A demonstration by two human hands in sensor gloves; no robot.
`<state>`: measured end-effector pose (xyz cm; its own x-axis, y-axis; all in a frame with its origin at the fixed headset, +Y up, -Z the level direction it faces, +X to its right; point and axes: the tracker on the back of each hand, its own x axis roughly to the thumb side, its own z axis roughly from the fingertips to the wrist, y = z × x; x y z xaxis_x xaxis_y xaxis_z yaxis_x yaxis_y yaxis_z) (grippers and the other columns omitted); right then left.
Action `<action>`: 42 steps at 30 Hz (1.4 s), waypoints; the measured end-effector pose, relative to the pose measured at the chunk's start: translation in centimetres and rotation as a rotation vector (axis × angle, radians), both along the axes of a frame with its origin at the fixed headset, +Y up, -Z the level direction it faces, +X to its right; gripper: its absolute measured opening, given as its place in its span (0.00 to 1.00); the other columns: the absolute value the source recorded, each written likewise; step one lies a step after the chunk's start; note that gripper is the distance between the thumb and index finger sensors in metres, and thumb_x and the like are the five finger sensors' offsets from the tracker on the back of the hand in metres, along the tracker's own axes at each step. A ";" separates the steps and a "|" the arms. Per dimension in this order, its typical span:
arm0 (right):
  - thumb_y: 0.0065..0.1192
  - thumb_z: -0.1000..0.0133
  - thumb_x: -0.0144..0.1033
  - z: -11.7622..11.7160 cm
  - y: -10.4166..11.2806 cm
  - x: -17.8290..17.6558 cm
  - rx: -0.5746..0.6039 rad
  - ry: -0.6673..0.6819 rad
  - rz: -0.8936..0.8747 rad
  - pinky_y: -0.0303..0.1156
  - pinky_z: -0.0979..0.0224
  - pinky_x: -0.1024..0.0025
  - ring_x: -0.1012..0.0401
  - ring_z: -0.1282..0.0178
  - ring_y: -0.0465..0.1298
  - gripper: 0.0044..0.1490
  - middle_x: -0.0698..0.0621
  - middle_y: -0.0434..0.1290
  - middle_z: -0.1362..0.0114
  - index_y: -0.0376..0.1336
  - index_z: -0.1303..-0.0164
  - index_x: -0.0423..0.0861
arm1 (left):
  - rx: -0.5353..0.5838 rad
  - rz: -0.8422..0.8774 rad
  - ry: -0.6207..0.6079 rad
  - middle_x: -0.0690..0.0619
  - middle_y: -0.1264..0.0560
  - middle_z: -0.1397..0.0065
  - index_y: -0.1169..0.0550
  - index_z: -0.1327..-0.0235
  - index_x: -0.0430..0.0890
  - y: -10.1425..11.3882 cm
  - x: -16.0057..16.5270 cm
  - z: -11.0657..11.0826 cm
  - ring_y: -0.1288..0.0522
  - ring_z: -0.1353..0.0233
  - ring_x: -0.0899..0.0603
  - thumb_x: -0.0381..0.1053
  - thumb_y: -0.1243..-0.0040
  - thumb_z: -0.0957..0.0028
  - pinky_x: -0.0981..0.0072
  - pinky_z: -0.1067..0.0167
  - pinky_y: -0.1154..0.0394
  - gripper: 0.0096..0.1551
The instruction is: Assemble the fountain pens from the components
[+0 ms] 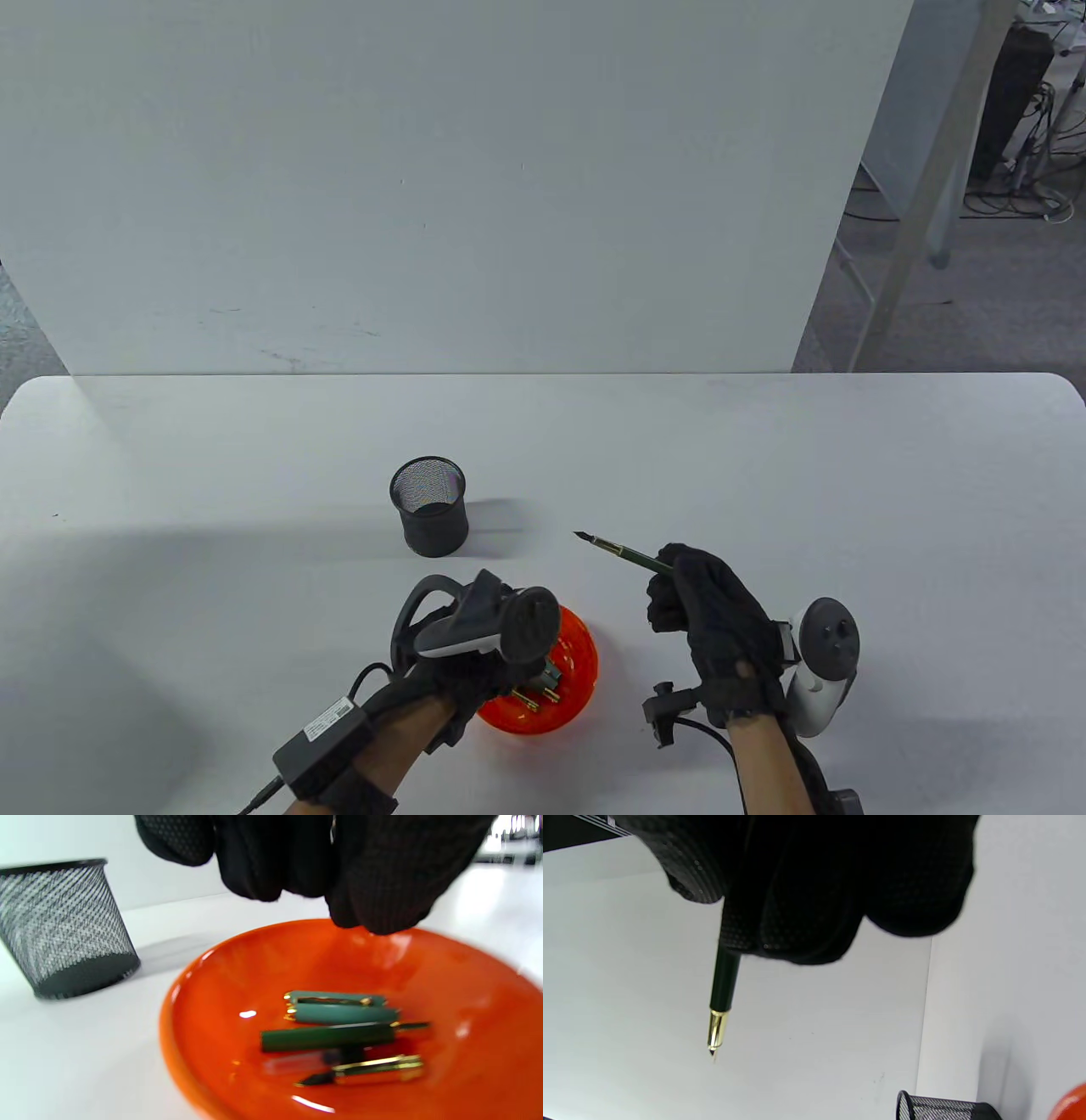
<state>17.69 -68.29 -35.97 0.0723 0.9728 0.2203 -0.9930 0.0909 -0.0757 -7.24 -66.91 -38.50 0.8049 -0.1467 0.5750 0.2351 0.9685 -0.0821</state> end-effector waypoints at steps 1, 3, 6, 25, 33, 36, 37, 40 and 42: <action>0.55 0.35 0.49 0.0 0.0 0.2 -0.001 -0.010 -0.021 0.82 0.49 0.61 0.63 0.58 0.83 0.28 0.53 0.81 0.49 0.69 0.36 0.43 | 0.014 -0.072 -0.015 0.55 0.26 0.30 0.18 0.38 0.59 -0.3 0.7 -0.2 0.24 0.35 0.44 0.60 0.29 0.48 0.42 0.31 0.31 0.24; 0.55 0.35 0.49 -0.1 -0.1 0.4 -0.011 -0.004 -0.059 0.82 0.49 0.61 0.63 0.58 0.83 0.28 0.53 0.81 0.49 0.69 0.36 0.43 | 0.045 -0.154 -0.039 0.56 0.27 0.29 0.19 0.37 0.60 -1.0 1.7 -0.4 0.25 0.34 0.45 0.60 0.28 0.48 0.43 0.30 0.31 0.25; 0.55 0.35 0.49 -0.1 -0.2 0.5 -0.016 -0.005 -0.071 0.82 0.49 0.61 0.63 0.58 0.83 0.28 0.53 0.81 0.49 0.69 0.36 0.43 | 0.052 -0.200 -0.040 0.56 0.27 0.29 0.19 0.38 0.60 -1.6 2.2 -0.7 0.25 0.35 0.45 0.60 0.28 0.48 0.43 0.30 0.31 0.24; 0.54 0.35 0.49 -0.1 0.0 0.7 -0.007 0.012 -0.117 0.82 0.49 0.61 0.63 0.58 0.83 0.28 0.54 0.81 0.49 0.69 0.36 0.42 | 0.046 -0.411 -0.074 0.56 0.28 0.30 0.20 0.35 0.61 -4.3 4.3 -0.2 0.26 0.35 0.45 0.57 0.31 0.46 0.45 0.30 0.32 0.24; 0.54 0.35 0.49 -0.1 0.0 0.6 -0.011 0.017 -0.109 0.82 0.49 0.61 0.63 0.58 0.83 0.28 0.53 0.81 0.49 0.69 0.36 0.42 | -0.003 -0.410 -0.054 0.56 0.29 0.28 0.21 0.34 0.59 -4.0 4.1 -0.2 0.26 0.33 0.44 0.57 0.33 0.46 0.45 0.30 0.32 0.25; 0.54 0.35 0.49 -0.1 0.0 0.6 -0.012 0.020 -0.105 0.82 0.49 0.61 0.63 0.58 0.83 0.28 0.53 0.81 0.49 0.69 0.36 0.42 | -0.013 -0.410 -0.049 0.56 0.29 0.27 0.21 0.33 0.59 -4.1 4.1 -0.3 0.26 0.32 0.44 0.57 0.33 0.45 0.45 0.29 0.32 0.25; 0.54 0.35 0.49 -0.1 0.0 0.6 -0.012 0.020 -0.104 0.82 0.49 0.61 0.63 0.58 0.83 0.28 0.53 0.81 0.49 0.69 0.36 0.42 | -0.011 -0.409 -0.050 0.56 0.29 0.27 0.21 0.33 0.59 -4.1 4.1 -0.3 0.26 0.32 0.45 0.57 0.33 0.45 0.45 0.29 0.32 0.25; 0.54 0.35 0.49 -0.1 0.0 0.6 -0.012 0.020 -0.103 0.82 0.49 0.61 0.63 0.58 0.83 0.28 0.53 0.81 0.49 0.69 0.36 0.42 | -0.010 -0.410 -0.052 0.56 0.29 0.27 0.21 0.33 0.58 -3.9 4.1 -0.3 0.26 0.32 0.45 0.56 0.33 0.45 0.45 0.29 0.32 0.25; 0.54 0.35 0.49 -0.1 0.0 0.6 -0.013 0.020 -0.102 0.82 0.49 0.61 0.63 0.58 0.83 0.28 0.53 0.81 0.49 0.69 0.36 0.42 | -0.010 -0.412 -0.053 0.55 0.29 0.27 0.22 0.33 0.58 -3.9 4.1 -0.3 0.26 0.32 0.45 0.56 0.33 0.46 0.45 0.29 0.32 0.26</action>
